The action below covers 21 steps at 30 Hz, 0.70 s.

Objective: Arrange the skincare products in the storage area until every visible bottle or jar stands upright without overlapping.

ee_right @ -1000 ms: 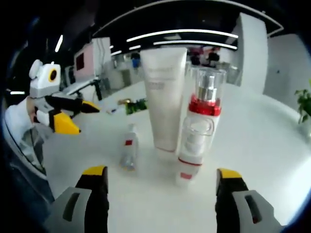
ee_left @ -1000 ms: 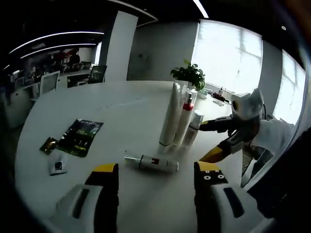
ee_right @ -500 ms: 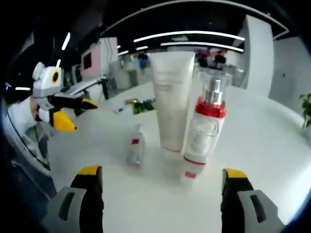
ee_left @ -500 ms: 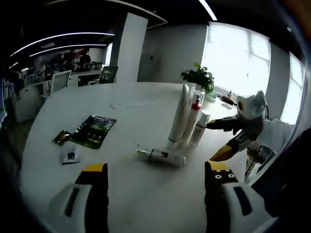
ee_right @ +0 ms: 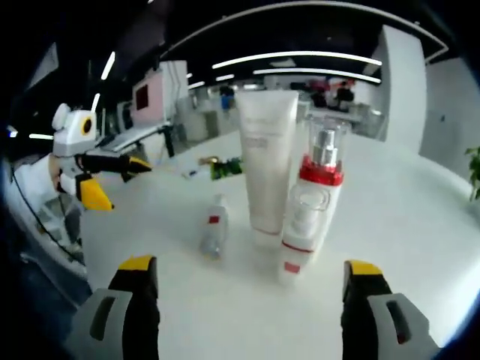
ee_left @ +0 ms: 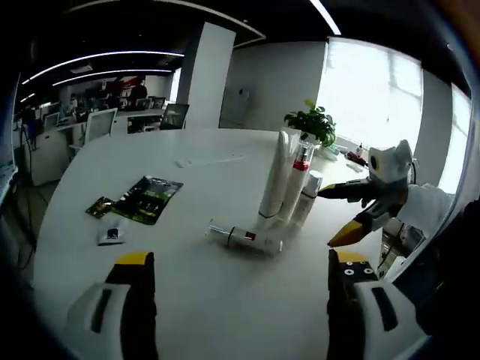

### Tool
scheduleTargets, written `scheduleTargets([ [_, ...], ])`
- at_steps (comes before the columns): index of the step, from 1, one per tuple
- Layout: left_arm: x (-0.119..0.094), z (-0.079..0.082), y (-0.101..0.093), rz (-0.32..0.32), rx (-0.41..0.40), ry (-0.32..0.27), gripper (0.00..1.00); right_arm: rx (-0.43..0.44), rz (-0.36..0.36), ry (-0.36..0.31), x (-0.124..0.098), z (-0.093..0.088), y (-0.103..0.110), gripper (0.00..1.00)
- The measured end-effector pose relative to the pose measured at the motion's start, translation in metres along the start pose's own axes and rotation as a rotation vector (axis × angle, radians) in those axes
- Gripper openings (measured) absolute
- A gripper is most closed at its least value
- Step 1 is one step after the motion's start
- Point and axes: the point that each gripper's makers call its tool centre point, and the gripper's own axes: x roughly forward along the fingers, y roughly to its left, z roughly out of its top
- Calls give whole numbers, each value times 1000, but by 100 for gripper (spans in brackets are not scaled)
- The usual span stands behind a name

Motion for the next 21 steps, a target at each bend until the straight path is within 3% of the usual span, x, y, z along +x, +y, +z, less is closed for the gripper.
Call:
scheduleTargets([
  [12,-3,-5,-18,39,-17,-10,99,-23,49,5,-13,-8,2,99],
  [21,-1,-3,-43,77,-93,-87,99,-60,98,16,-31,-20,0,99],
])
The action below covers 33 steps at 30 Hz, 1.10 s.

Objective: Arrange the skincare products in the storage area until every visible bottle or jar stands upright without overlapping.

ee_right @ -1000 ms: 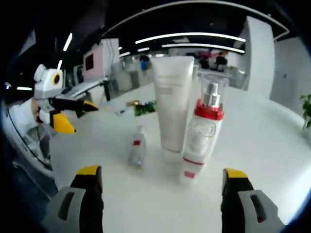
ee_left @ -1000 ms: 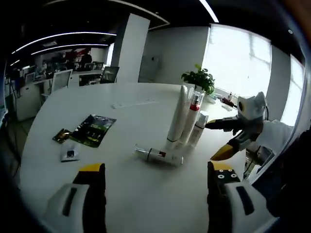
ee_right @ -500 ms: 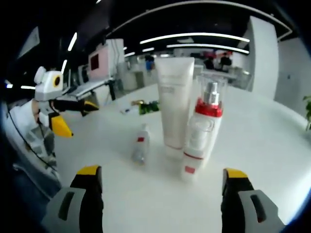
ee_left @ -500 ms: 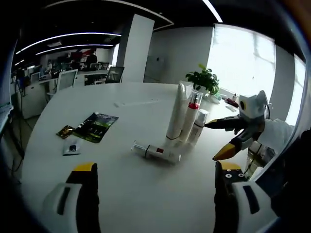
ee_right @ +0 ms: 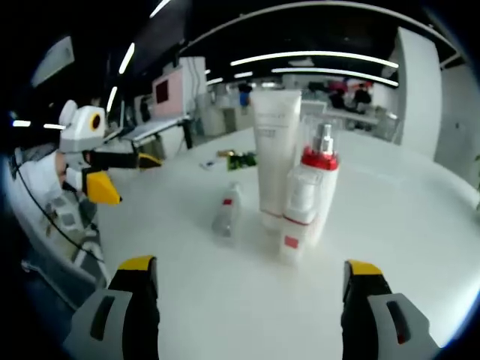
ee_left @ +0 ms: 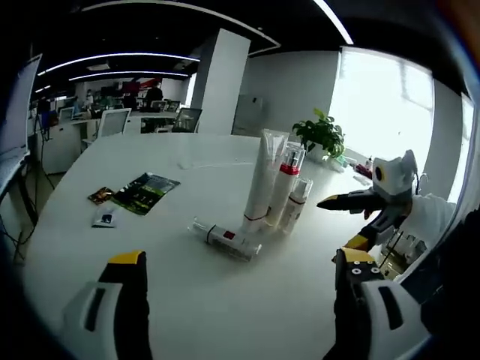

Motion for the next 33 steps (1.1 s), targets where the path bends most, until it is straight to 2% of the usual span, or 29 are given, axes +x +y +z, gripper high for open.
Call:
scheduleTargets([
  [4,-2,-4,-12,24,-28,-26,99,-23,26,14,-8,-9,0,99],
  [11,-12,-13,-22,58,-43,-24,99,-51,66,31,-15,-16,3,99],
  [18,-23,-11,-16,75,-45,-16,99,-51,82,20,-12,-10,14,99],
  [24,-24,0,-6,49,-46,-41,99,-63,85,21,-3,-1,28,99],
  [29,-20,2,4,1,-43,-7,99,-55,75,36,7,5,39,99],
  [33,-19,9,13,-37,-34,-9,99,-50,74,47,18,10,53,99],
])
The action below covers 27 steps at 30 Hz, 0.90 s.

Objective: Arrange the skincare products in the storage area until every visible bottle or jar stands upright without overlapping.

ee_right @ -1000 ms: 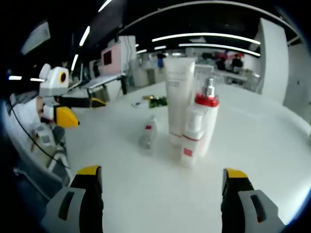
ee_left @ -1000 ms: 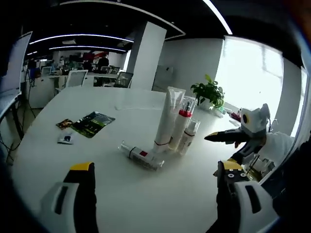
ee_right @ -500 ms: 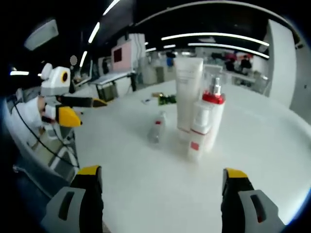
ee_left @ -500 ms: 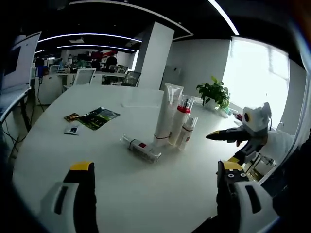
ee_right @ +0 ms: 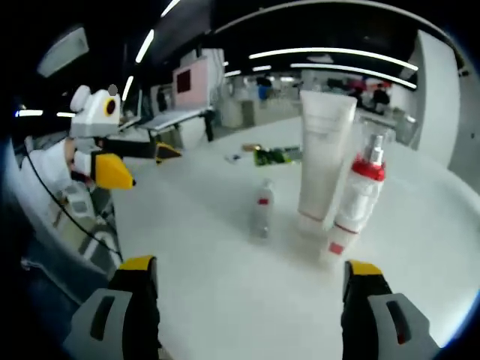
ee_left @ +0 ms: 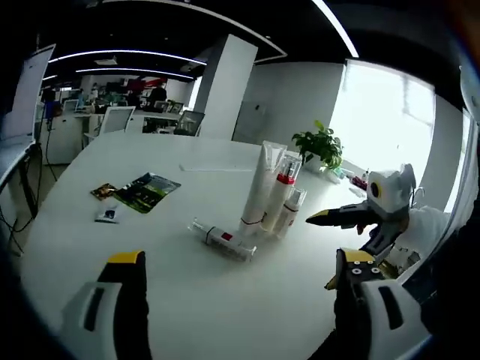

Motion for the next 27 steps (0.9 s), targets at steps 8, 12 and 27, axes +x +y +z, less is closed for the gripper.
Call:
scheduleTargets([
  [8,-3,7,23,-62,23,4,100,12,10,18,32,16,24,99],
  [12,-6,10,39,-56,27,12,100,7,9,18,46,26,27,98],
  [27,-24,12,84,-71,55,27,100,39,-24,46,89,32,34,86],
])
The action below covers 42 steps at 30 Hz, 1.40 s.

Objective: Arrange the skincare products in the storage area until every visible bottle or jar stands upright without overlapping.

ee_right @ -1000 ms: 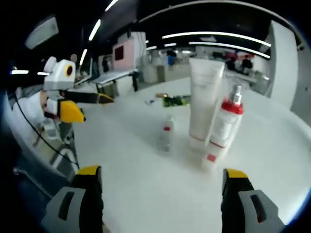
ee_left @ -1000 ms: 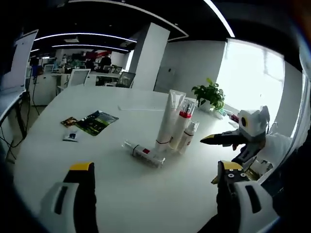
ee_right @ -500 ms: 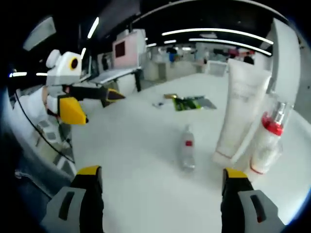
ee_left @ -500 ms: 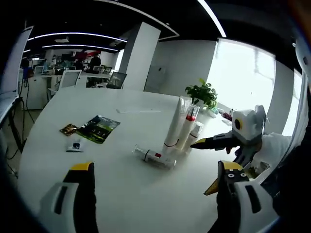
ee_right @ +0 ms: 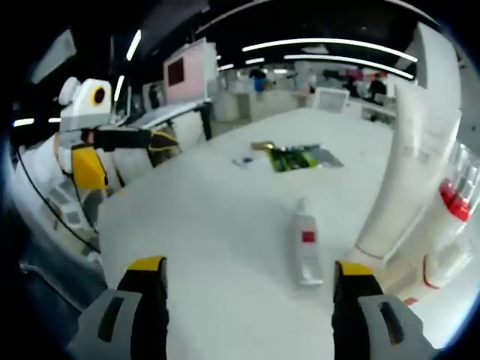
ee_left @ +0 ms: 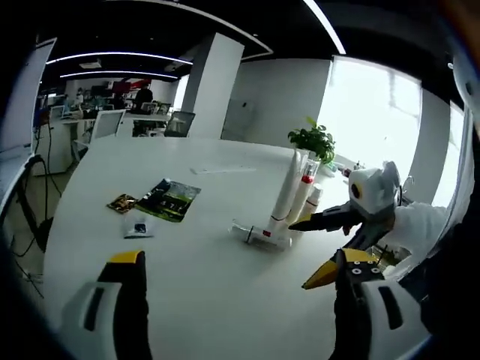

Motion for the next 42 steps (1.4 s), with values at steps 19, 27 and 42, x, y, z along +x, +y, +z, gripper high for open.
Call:
scheduleTargets([
  [19,3,-7,11,6,-22,-1,100,-31,-68,42,15,2,-30,60],
  [27,3,-4,22,43,-32,-25,100,-51,-69,85,28,-5,-42,48],
  [42,8,1,33,87,-36,-40,100,-50,-43,124,38,-10,-54,32],
])
